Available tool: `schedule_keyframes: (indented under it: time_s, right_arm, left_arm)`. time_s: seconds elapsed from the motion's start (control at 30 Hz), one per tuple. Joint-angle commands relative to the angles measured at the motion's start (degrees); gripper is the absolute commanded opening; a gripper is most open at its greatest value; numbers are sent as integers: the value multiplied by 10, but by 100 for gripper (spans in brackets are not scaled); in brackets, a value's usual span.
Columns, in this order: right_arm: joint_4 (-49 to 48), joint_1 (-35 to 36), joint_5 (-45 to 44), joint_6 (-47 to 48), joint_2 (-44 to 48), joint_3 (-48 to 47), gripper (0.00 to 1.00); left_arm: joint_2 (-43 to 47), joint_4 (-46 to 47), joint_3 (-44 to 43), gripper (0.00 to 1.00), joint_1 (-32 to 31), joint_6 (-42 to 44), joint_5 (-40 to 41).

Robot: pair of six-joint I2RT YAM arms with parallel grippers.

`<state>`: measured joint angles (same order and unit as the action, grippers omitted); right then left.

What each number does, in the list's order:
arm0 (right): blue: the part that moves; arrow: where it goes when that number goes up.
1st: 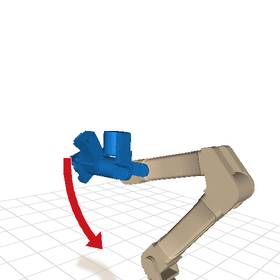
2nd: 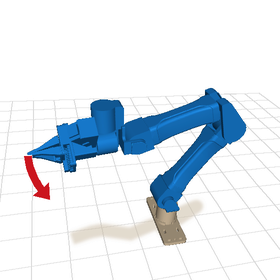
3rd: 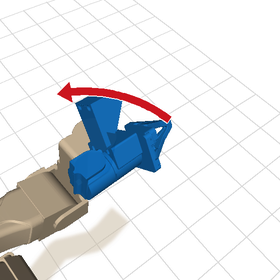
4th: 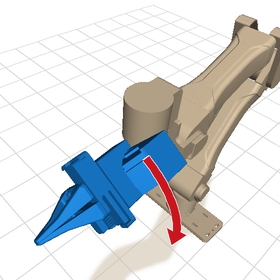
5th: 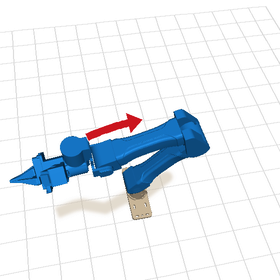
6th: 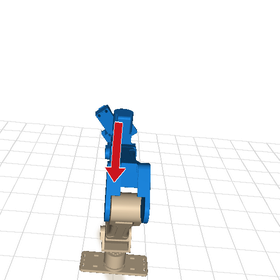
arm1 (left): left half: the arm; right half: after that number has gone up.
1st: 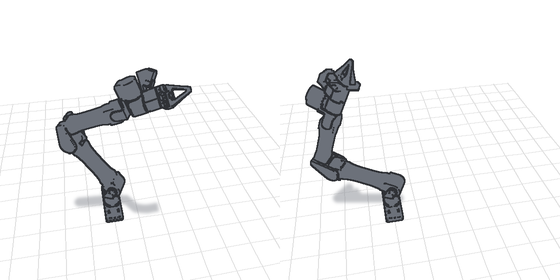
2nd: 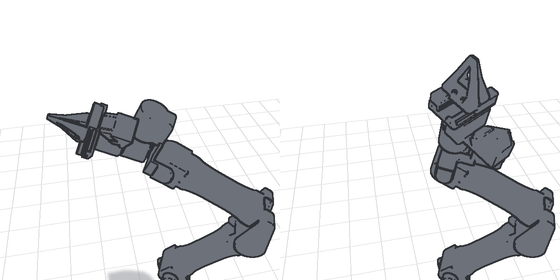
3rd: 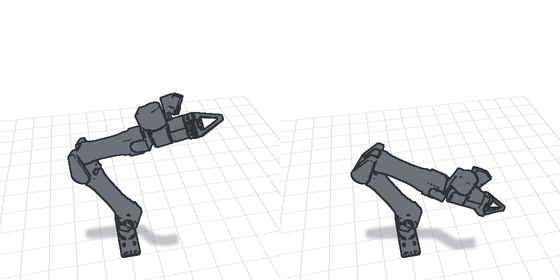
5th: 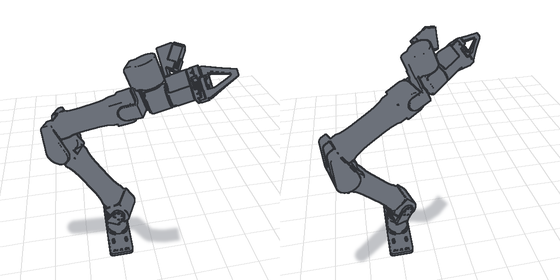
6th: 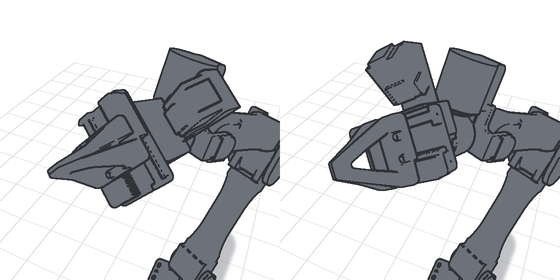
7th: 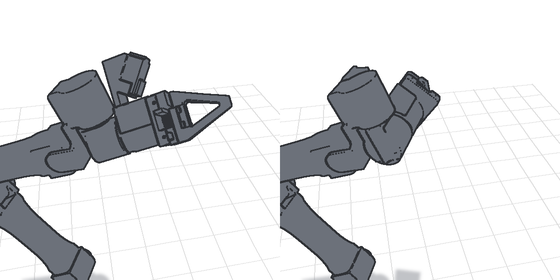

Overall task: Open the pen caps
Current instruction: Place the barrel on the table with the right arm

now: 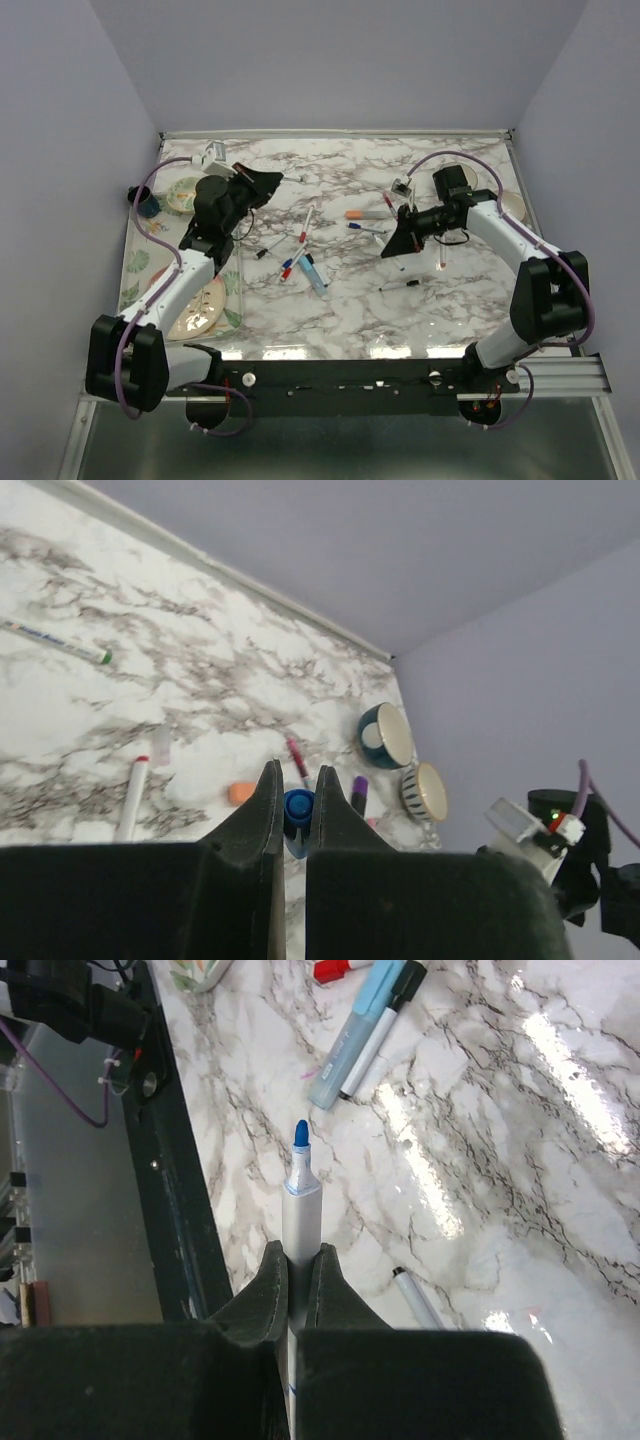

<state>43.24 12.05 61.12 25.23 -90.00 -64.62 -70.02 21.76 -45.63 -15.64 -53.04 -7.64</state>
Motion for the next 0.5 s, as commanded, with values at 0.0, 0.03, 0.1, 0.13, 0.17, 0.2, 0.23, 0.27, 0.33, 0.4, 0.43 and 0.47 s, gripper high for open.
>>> schedule_keyframes:
  time_s: [0.0,0.03,0.1,0.13,0.17,0.2,0.23,0.27,0.33,0.4,0.43,0.47]
  right_arm:
    - [-6,2,-46,11,13,9,1]
    - [-8,2,-56,11,14,9,0]
    - [-18,2,-70,4,15,12,0]
    - [-24,2,-88,1,17,13,1]
    - [-28,2,-98,-7,18,15,1]
    - [-39,2,-108,-11,20,18,1]
    - [-45,2,-129,-16,22,20,0]
    - [-51,2,-140,-24,25,20,1]
    - [-65,1,-176,-33,25,21,1]
    - [-80,1,-207,-49,25,20,1]
    - [-85,2,-237,-54,25,19,1]
    - [-90,1,-249,-63,25,19,1]
  left_arm:
    - [45,-116,6,0,14,102,-69]
    - [51,-125,5,0,14,120,-77]
    - [62,-159,-2,0,14,141,-104]
    - [65,-173,-15,0,14,154,-131]
    - [65,-189,-24,0,14,190,-145]
    - [65,-235,-36,0,14,209,-154]
    - [65,-260,-57,0,14,234,-163]
    - [66,-282,-64,0,13,269,-162]
    - [78,-310,-55,0,12,284,-153]
    - [95,-294,-38,0,13,287,-149]
    - [98,-298,-35,0,13,288,-147]
    - [100,-305,-37,0,13,291,-146]
